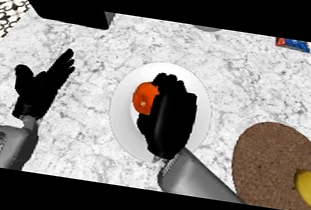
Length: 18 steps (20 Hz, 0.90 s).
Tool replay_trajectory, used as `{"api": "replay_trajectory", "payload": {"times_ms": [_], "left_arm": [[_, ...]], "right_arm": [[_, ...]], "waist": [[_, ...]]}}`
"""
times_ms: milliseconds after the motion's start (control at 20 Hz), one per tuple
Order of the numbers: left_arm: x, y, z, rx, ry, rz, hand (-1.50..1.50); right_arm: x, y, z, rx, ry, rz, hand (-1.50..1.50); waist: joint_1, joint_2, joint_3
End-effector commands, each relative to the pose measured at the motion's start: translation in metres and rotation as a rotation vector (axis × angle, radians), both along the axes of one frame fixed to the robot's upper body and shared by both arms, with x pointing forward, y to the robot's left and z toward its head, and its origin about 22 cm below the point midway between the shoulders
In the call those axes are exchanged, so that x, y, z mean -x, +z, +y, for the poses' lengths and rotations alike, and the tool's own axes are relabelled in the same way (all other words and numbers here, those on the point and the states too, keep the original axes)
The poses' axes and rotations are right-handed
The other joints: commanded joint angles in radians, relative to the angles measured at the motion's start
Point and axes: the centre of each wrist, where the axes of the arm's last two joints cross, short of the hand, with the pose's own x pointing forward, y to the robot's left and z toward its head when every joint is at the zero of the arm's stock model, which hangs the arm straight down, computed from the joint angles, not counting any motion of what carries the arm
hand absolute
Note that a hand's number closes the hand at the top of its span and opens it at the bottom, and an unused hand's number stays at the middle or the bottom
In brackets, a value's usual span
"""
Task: Pick the squash from the placemat and place it in the plate
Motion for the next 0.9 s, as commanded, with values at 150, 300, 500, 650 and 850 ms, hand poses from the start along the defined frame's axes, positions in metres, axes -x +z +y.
{"api": "replay_trajectory", "payload": {"times_ms": [150, 300, 500, 650, 850], "left_arm": [[0.010, 0.002, 0.005, -0.008, 0.024, -0.008, 0.00], [-0.001, 0.002, -0.002, 0.014, 0.010, -0.015, 0.00], [0.007, -0.003, 0.012, -0.009, 0.027, -0.025, 0.00], [0.020, -0.009, 0.002, 0.006, 0.045, 0.017, 0.00], [0.018, -0.016, 0.006, 0.010, 0.044, -0.002, 0.00]], "right_arm": [[-0.020, -0.030, -0.006, -0.079, -0.172, 0.213, 1.50], [-0.030, -0.032, -0.015, -0.246, -0.160, 0.273, 1.50], [-0.035, -0.058, -0.021, -0.248, -0.059, 0.357, -1.50], [-0.037, -0.074, -0.024, -0.249, 0.001, 0.276, -1.50], [-0.032, -0.045, -0.007, -0.272, 0.105, 0.061, -1.50]], "waist": [[-0.017, -0.002, 0.001], [-0.013, 0.009, 0.002], [-0.022, 0.004, 0.001], [-0.033, -0.002, 0.001], [-0.043, -0.004, 0.001]]}}
